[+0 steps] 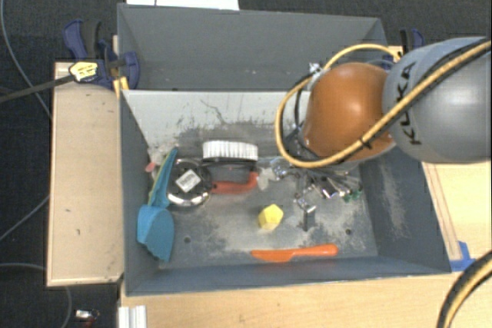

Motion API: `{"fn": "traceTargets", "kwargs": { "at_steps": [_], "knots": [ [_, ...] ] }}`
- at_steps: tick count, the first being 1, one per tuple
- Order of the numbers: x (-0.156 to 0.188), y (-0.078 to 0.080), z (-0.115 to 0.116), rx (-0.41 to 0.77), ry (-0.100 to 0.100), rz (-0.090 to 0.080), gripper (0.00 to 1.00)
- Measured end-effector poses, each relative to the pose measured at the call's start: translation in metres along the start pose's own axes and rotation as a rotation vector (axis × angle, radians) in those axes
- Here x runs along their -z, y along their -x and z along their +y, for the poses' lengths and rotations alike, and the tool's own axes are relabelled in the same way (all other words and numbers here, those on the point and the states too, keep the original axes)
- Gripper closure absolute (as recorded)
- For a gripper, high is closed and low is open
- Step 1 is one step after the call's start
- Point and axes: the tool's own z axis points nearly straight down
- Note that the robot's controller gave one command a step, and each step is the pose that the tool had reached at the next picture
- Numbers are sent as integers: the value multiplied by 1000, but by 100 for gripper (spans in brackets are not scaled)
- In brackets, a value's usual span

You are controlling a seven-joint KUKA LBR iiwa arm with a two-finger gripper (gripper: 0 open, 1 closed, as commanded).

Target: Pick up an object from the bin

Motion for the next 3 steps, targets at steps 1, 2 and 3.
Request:
{"fn": "traceTargets", "kwargs": {
  "at_steps": [1,2,3],
  "knots": [
    [-14,1,10,-101,2,1,0],
    [-51,2,10,93,0,-4,0],
    [-66,-4,8,-114,3,1,100]
  ]
}}
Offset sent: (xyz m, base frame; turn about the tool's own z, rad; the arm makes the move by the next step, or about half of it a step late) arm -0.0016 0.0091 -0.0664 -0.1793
